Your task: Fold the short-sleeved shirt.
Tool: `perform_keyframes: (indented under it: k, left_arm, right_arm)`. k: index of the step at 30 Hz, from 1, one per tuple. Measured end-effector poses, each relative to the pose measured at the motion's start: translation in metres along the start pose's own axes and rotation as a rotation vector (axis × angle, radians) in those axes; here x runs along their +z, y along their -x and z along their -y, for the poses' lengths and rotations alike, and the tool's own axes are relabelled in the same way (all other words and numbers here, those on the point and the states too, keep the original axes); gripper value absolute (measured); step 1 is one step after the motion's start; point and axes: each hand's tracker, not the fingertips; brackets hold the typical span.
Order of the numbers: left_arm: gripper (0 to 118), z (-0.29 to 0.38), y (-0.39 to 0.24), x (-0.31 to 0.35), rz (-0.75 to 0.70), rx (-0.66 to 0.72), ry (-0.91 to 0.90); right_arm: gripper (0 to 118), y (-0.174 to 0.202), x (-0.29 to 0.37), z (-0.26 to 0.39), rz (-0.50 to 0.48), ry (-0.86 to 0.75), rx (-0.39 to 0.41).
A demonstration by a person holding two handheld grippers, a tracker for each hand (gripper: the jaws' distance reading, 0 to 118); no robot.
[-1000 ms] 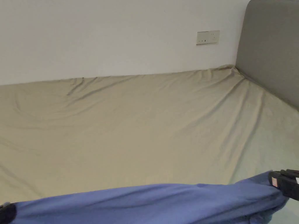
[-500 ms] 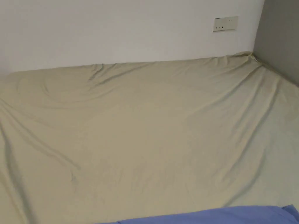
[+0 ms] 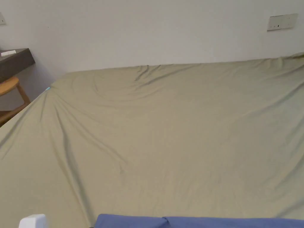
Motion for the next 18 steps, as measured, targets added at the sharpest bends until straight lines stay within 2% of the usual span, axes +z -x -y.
perform_keyframes:
  k: [2, 3, 4, 5, 6, 8, 10, 11, 18]
  left_arm:
    - [118, -0.003, 0.002, 0.017, 0.018, 0.048, -0.066]
    - [111, -0.003, 0.005, 0.022, 0.032, 0.078, -0.069]
    - [72, -0.006, 0.005, 0.023, 0.079, 0.103, -0.007]
    - [18, -0.004, 0.009, 0.024, 0.112, 0.13, 0.022]
    - [3, 0.0, 0.012, 0.023, 0.113, 0.139, 0.02]
    - [0, 0.01, 0.013, 0.018, 0.045, 0.101, 0.023]
    - [0, 0.014, 0.016, 0.009, 0.055, 0.106, 0.11]
    - [0, 0.018, 0.018, 0.004, 0.062, 0.117, 0.097]
    - [0, 0.019, 0.069, -0.048, 0.162, 0.359, 0.163]
  right_arm:
    - [118, 0.005, 0.012, -0.015, -0.008, -0.011, 0.012]
    - [111, 0.008, 0.015, -0.019, -0.003, -0.001, 0.019]
    - [75, 0.011, 0.018, -0.02, -0.007, -0.007, 0.022]
    - [34, 0.013, 0.02, -0.019, -0.013, -0.018, 0.025]
    - [2, 0.016, 0.021, -0.018, -0.02, -0.025, 0.017]
    - [1, 0.02, 0.019, -0.012, 0.007, -0.014, 0.002]
    - [1, 0.023, 0.016, -0.007, -0.024, 0.008, 0.005]
    - [1, 0.025, 0.015, -0.004, -0.027, 0.01, -0.003]
    - [1, 0.029, 0.007, 0.005, -0.021, 0.057, 0.002]
